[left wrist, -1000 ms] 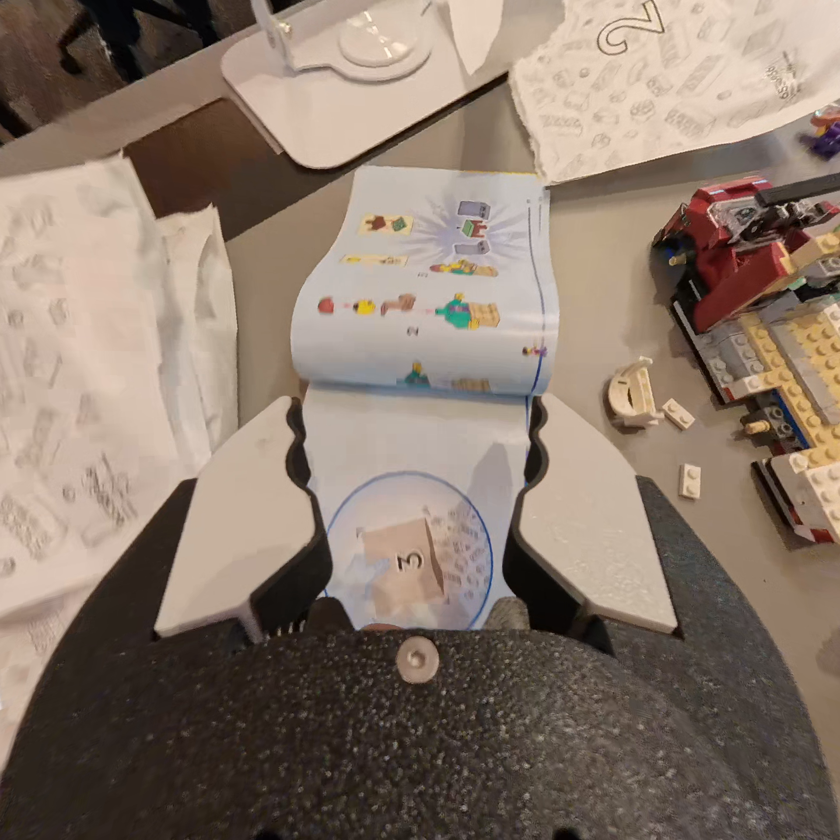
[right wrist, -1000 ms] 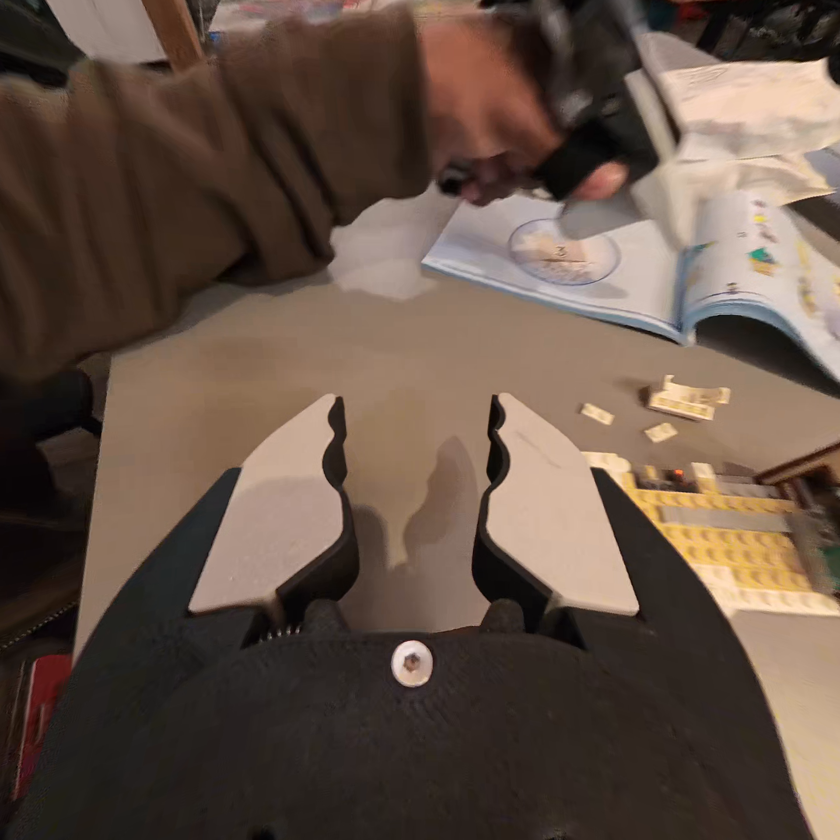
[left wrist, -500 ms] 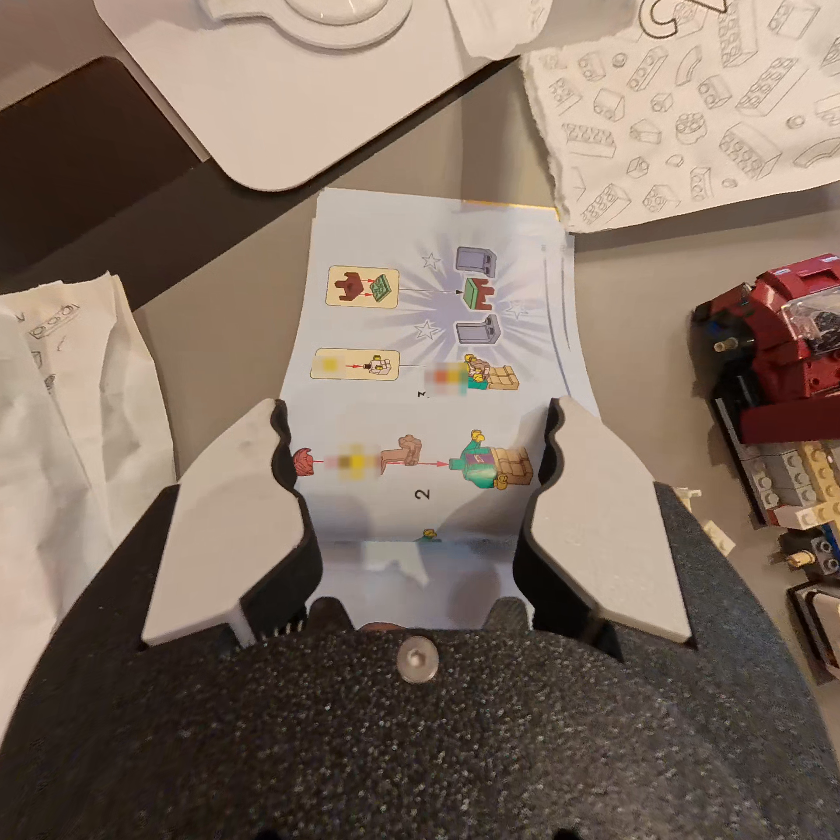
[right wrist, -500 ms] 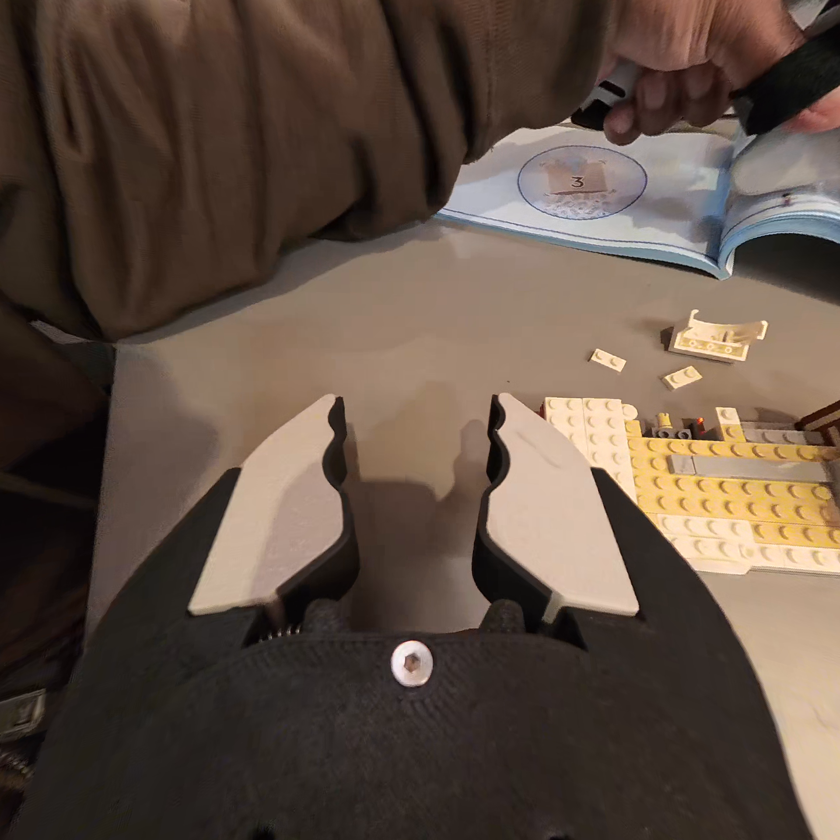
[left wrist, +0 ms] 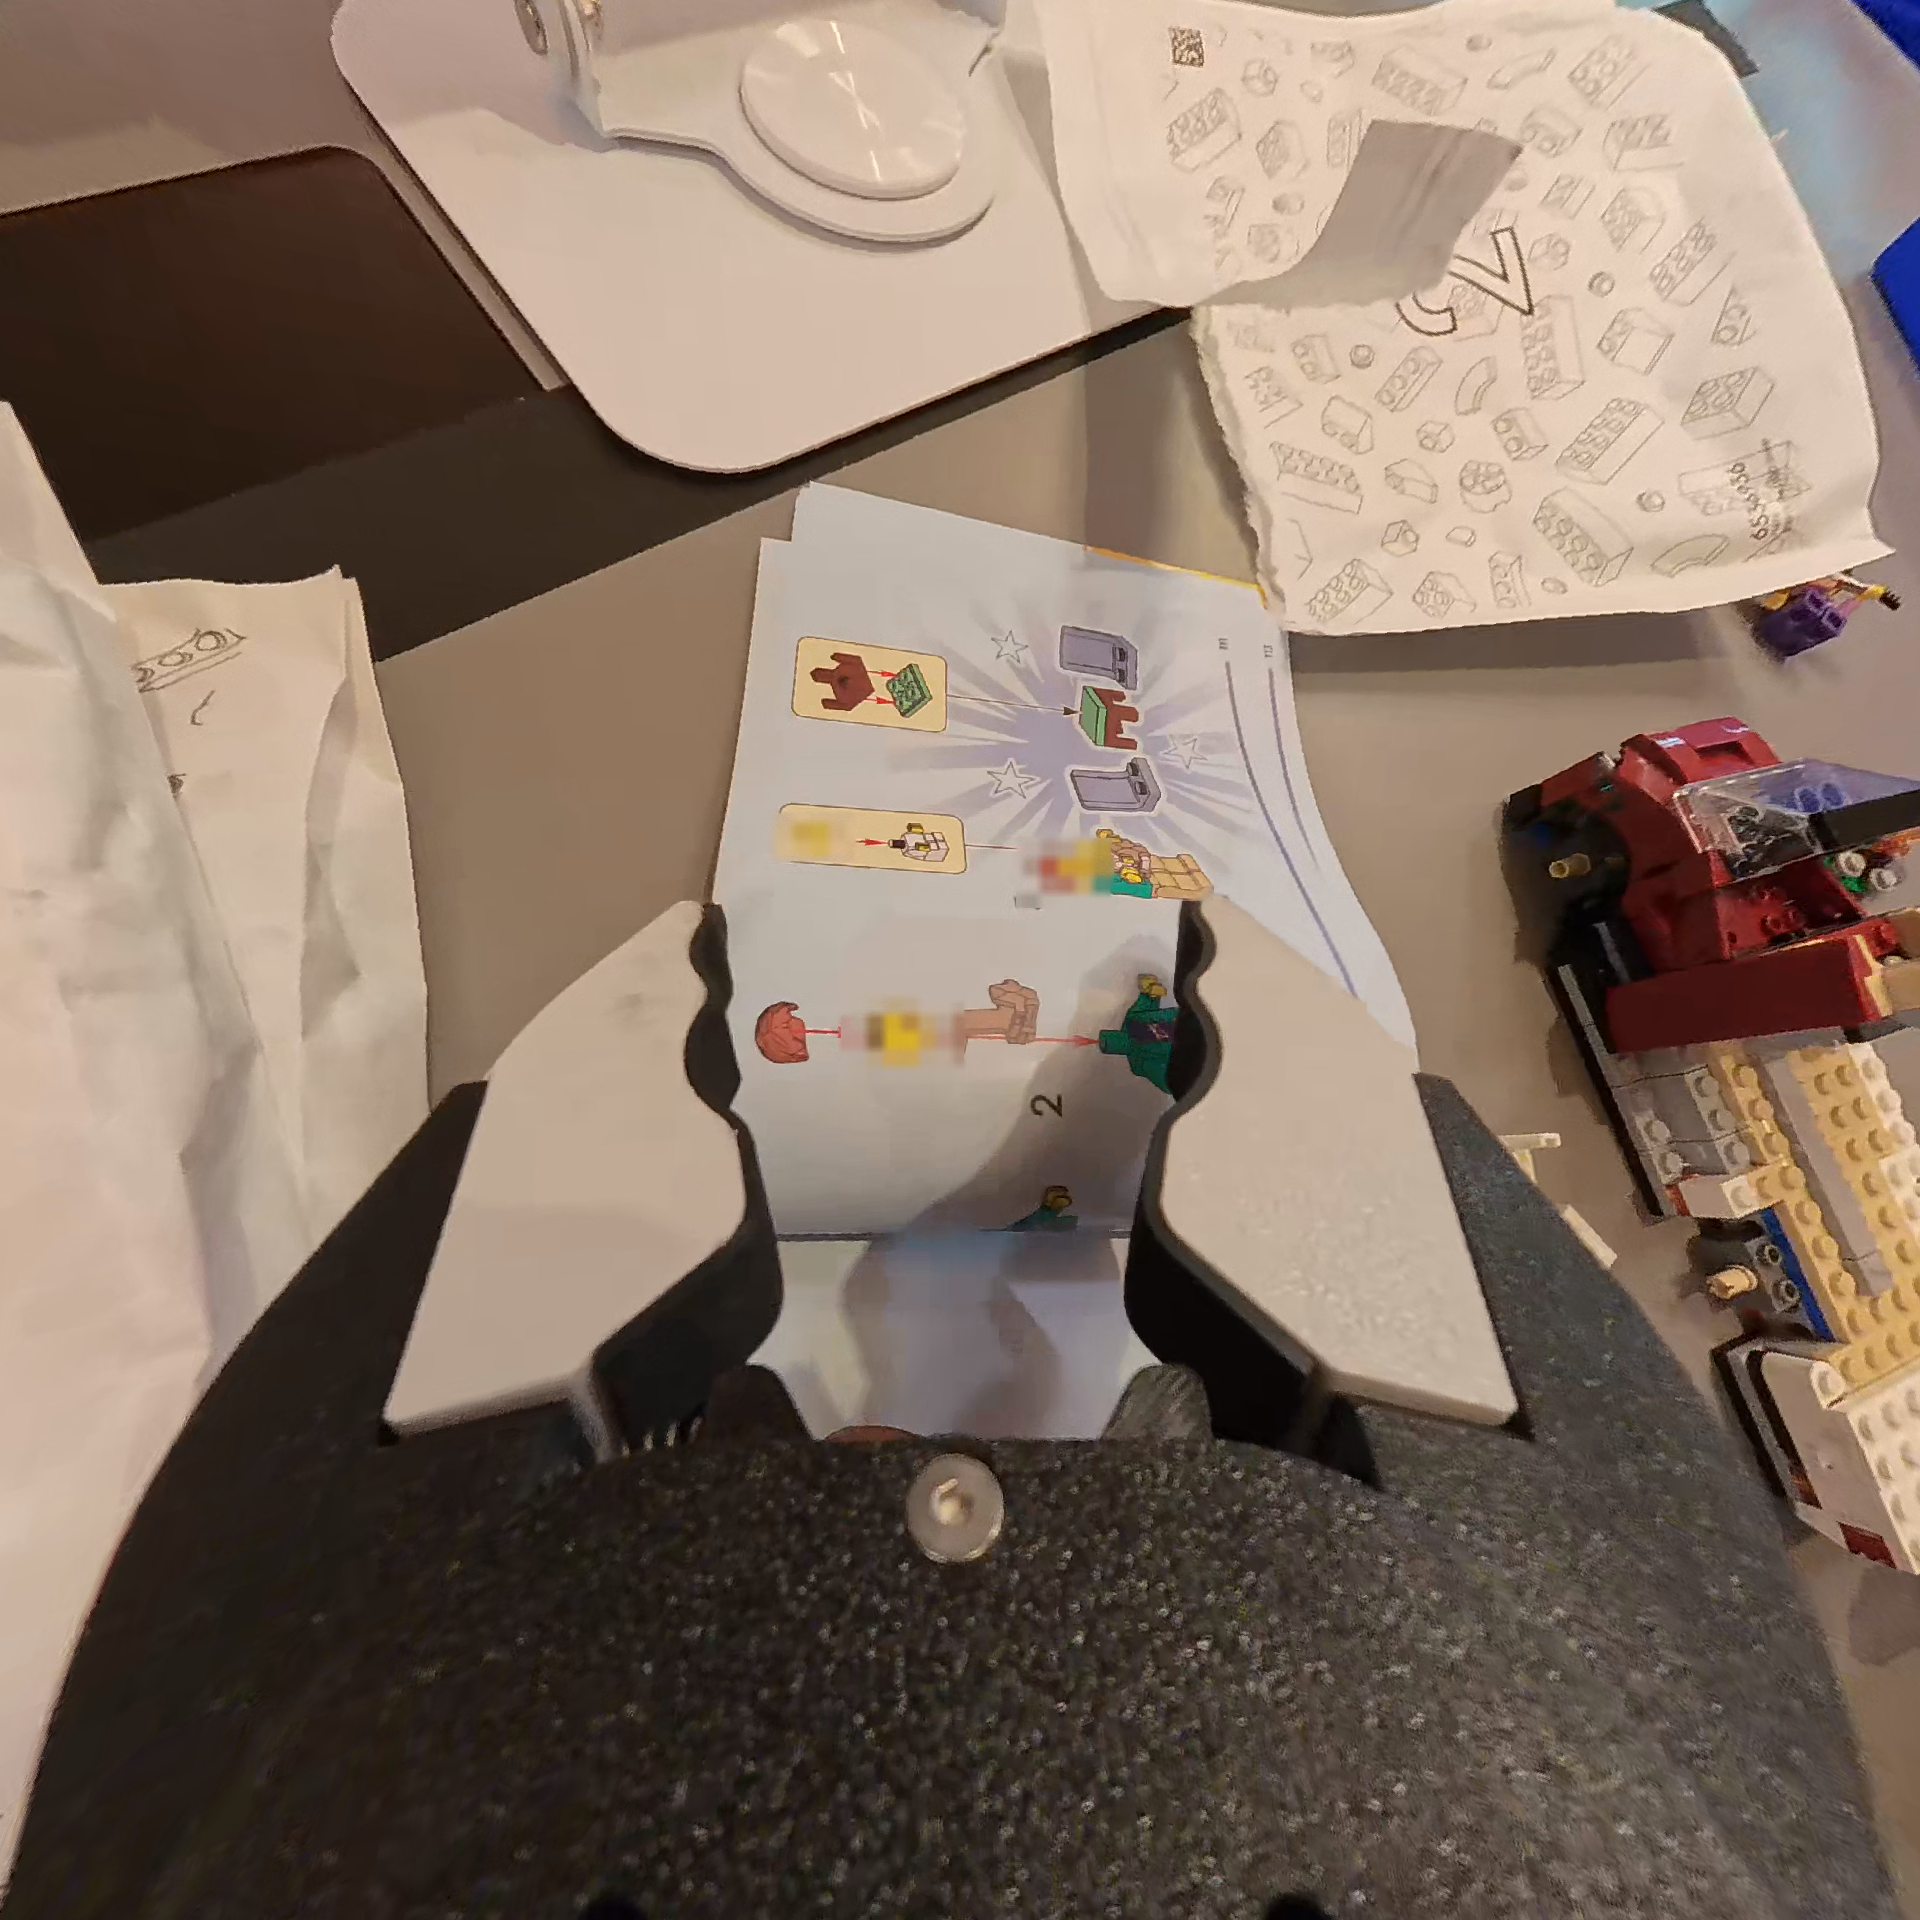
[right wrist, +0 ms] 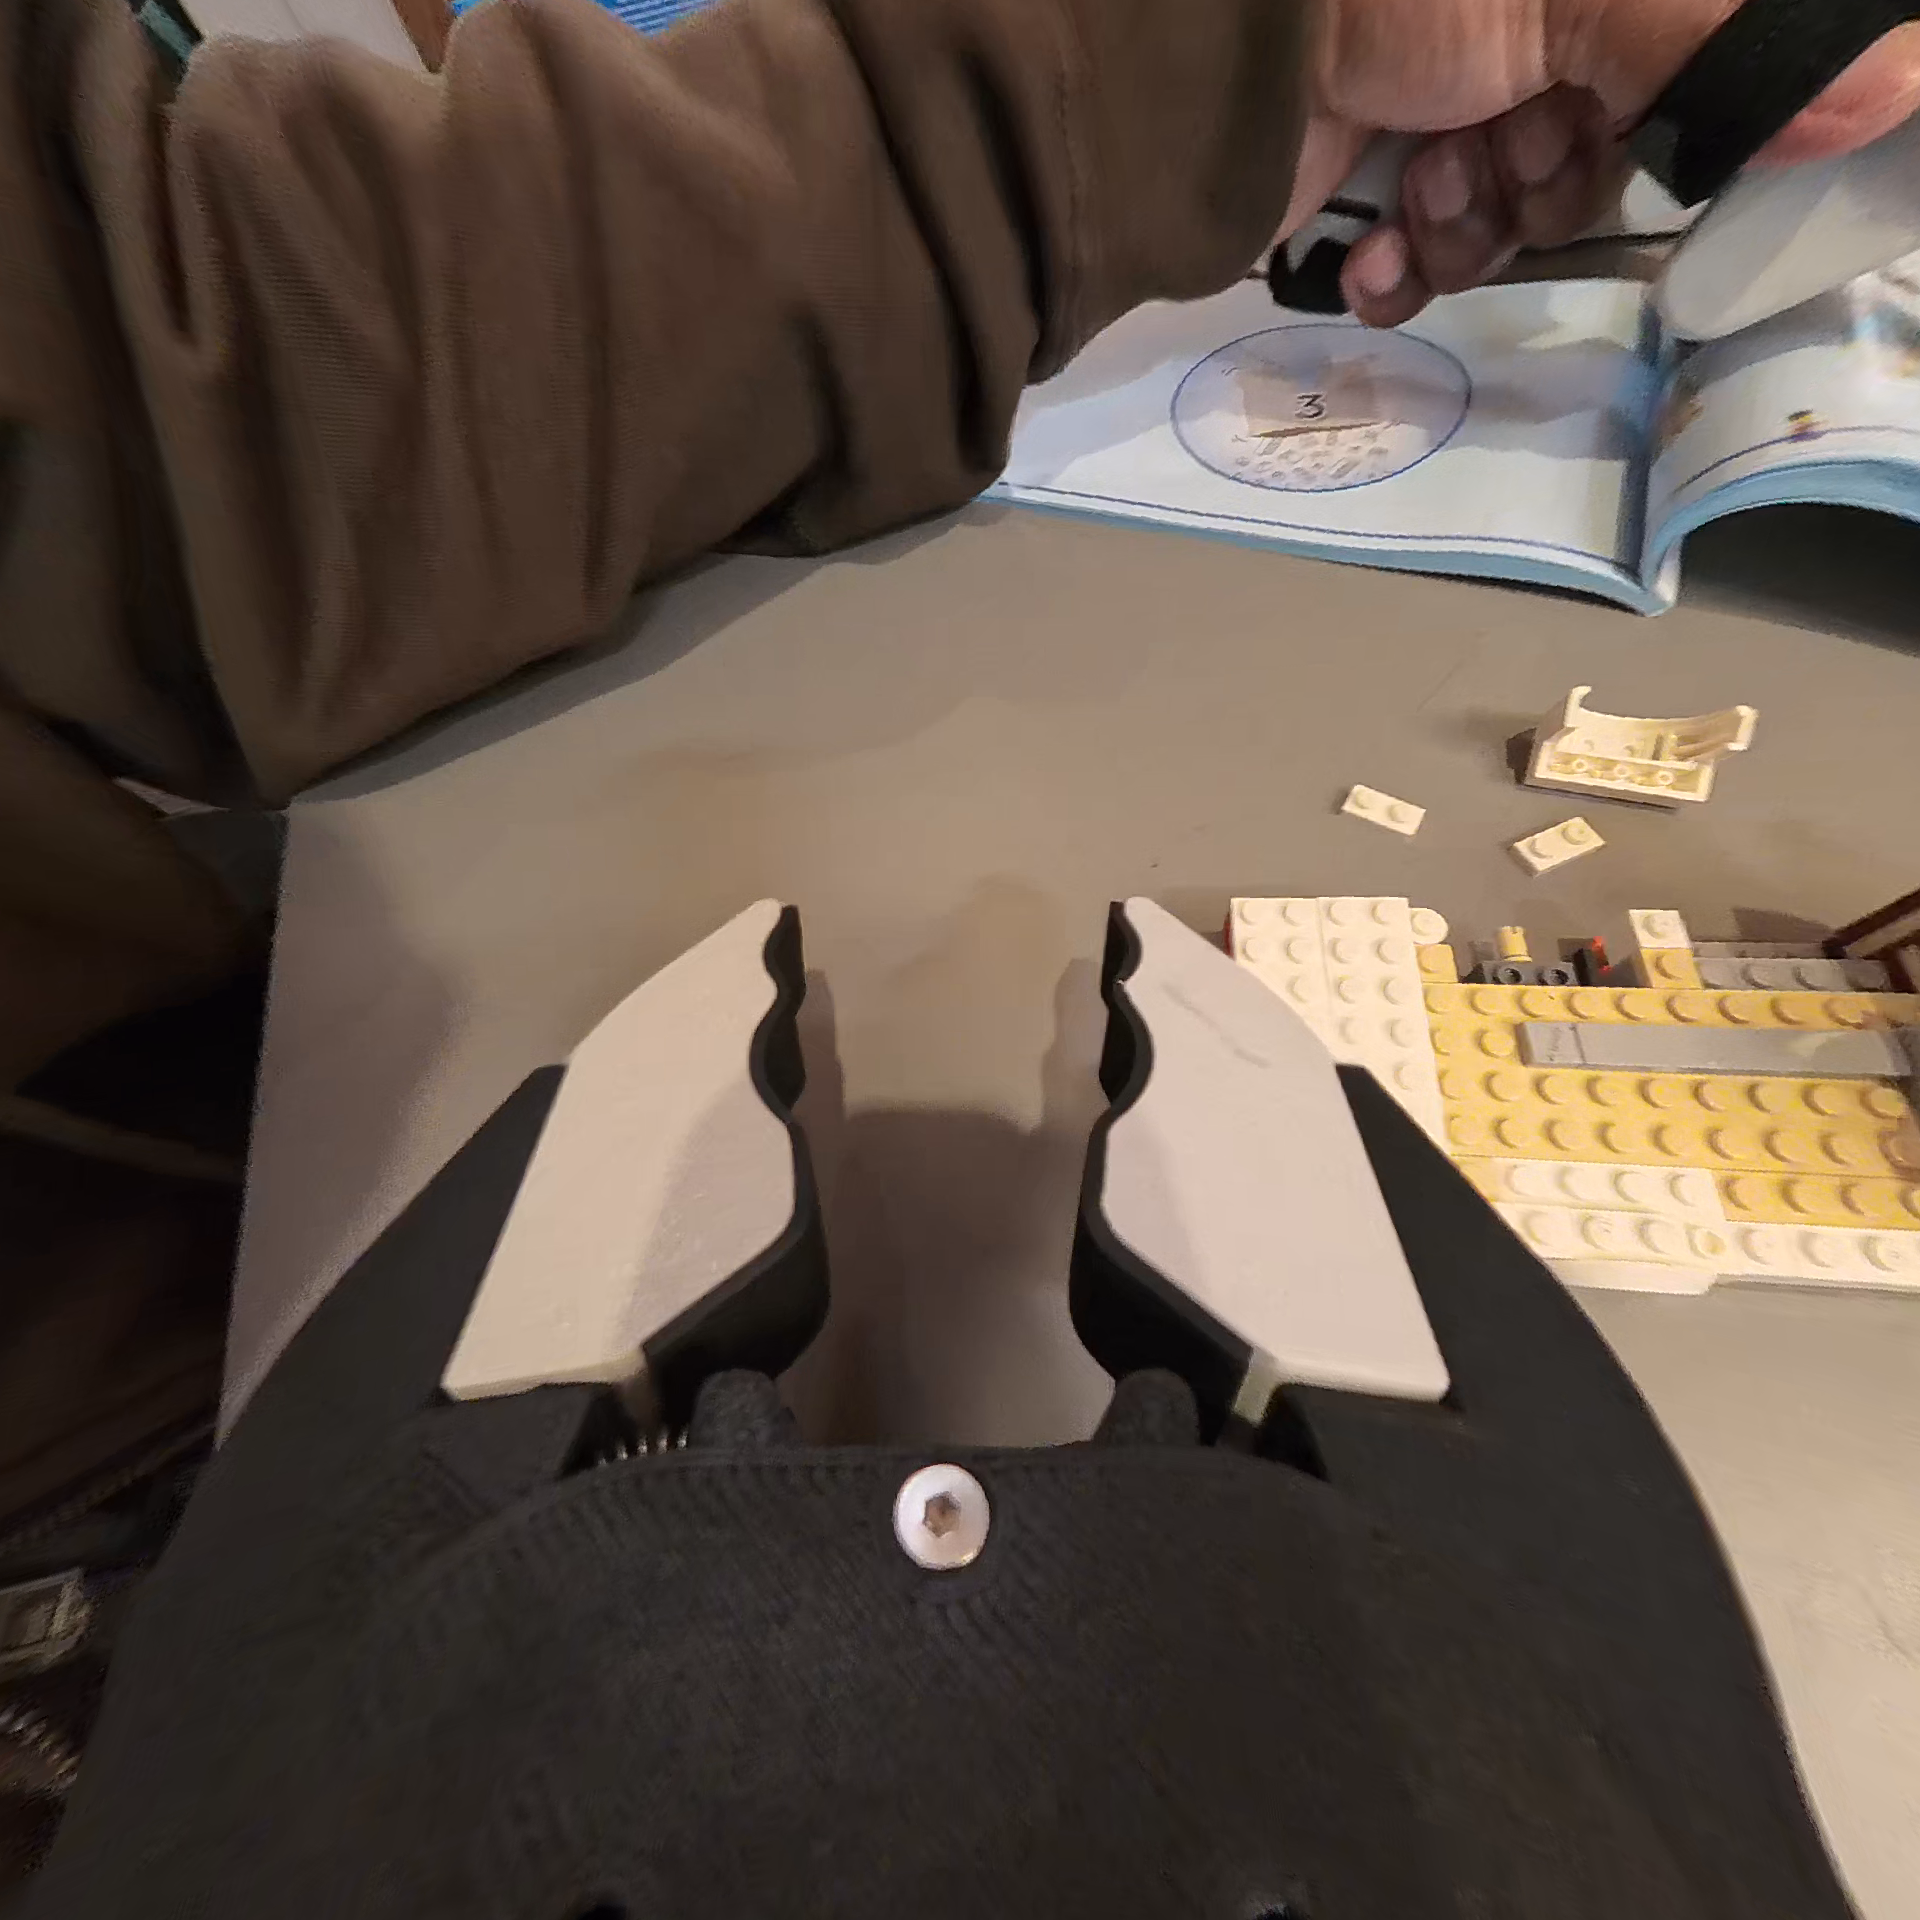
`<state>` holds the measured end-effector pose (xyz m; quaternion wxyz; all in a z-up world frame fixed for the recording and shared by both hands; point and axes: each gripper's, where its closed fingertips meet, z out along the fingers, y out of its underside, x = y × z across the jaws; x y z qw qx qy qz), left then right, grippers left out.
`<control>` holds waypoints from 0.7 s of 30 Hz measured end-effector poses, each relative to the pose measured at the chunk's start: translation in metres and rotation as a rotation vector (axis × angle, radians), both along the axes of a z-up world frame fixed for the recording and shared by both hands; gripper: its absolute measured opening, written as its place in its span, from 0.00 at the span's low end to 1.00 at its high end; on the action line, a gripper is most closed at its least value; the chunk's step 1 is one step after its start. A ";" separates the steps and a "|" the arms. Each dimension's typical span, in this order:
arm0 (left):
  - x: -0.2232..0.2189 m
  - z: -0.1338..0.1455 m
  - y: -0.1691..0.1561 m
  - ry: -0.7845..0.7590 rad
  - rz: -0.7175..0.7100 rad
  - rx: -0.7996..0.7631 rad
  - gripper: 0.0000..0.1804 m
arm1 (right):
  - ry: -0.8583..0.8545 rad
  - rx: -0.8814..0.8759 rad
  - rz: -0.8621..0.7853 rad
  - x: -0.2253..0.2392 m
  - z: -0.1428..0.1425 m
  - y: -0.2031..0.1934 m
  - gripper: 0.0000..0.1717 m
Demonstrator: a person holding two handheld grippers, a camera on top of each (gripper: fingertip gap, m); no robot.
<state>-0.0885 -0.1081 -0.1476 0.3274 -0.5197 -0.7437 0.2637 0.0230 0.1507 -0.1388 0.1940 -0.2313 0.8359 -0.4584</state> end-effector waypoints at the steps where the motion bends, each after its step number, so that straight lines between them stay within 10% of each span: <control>1: 0.001 -0.002 -0.001 -0.002 -0.003 -0.007 0.44 | 0.030 -0.029 -0.025 -0.004 0.001 -0.002 0.31; 8: 0.006 -0.014 -0.003 -0.057 -0.020 -0.110 0.40 | 0.565 -0.212 -0.213 -0.048 -0.014 -0.017 0.28; 21: 0.027 -0.014 0.005 -0.039 -0.011 -0.136 0.37 | 0.668 -0.149 -0.382 -0.092 -0.018 -0.024 0.24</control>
